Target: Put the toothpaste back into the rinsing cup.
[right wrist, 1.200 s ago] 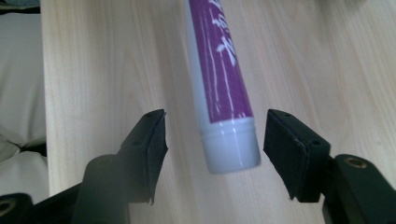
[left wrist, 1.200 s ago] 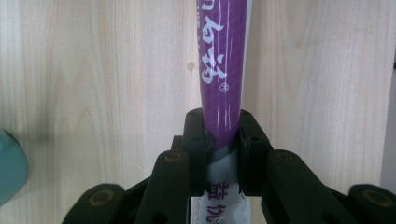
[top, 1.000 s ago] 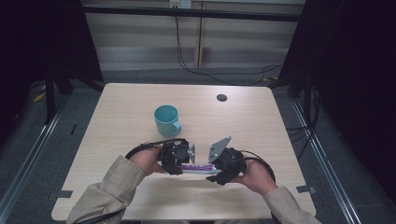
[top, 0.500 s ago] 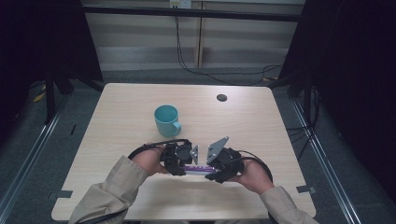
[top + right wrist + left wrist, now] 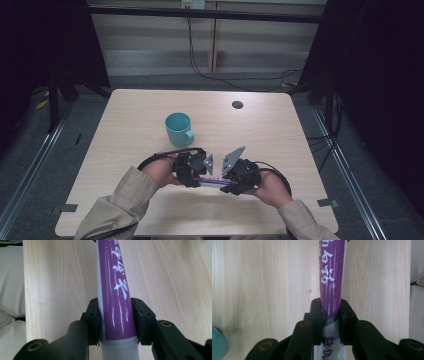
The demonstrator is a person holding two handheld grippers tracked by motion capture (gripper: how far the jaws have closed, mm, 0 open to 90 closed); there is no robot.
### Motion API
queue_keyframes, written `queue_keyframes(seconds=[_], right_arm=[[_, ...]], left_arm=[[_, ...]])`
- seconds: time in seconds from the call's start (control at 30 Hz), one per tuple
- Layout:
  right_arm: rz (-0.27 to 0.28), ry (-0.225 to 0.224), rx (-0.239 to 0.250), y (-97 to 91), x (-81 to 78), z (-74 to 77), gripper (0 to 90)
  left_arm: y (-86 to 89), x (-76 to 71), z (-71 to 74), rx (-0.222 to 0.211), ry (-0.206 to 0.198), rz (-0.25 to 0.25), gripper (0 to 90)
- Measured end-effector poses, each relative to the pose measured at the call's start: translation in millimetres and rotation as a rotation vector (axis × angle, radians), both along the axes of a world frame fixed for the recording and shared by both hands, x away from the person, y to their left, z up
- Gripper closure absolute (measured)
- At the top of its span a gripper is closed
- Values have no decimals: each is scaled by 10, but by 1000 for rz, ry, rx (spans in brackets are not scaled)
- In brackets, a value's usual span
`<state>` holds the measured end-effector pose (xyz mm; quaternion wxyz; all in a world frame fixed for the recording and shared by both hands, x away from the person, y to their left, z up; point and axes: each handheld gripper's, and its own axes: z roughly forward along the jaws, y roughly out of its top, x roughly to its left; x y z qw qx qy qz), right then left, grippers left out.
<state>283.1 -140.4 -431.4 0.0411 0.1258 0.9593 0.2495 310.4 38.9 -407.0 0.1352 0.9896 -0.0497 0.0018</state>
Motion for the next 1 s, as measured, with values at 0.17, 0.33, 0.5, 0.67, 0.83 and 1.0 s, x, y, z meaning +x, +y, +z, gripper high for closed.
queue_keyframes(seconds=[0.17,0.33,0.5,0.67,0.83,1.0], right_arm=[[-17,22,-26,13,-24,-6,645],[-27,-11,-43,17,-64,35,657],[-56,-23,-52,-60,-64,32,659],[-107,-16,-21,-222,-31,48,659],[-154,-26,-19,-341,-22,55,659],[-216,-32,50,-500,-17,85,659]], left_arm=[[-9,-2,-22,-7,3,-14,759],[53,18,11,-75,9,4,720],[167,80,64,-99,-56,91,424],[318,134,133,-182,-67,171,315],[538,222,237,-293,-42,290,285],[708,239,174,-373,11,379,266]])
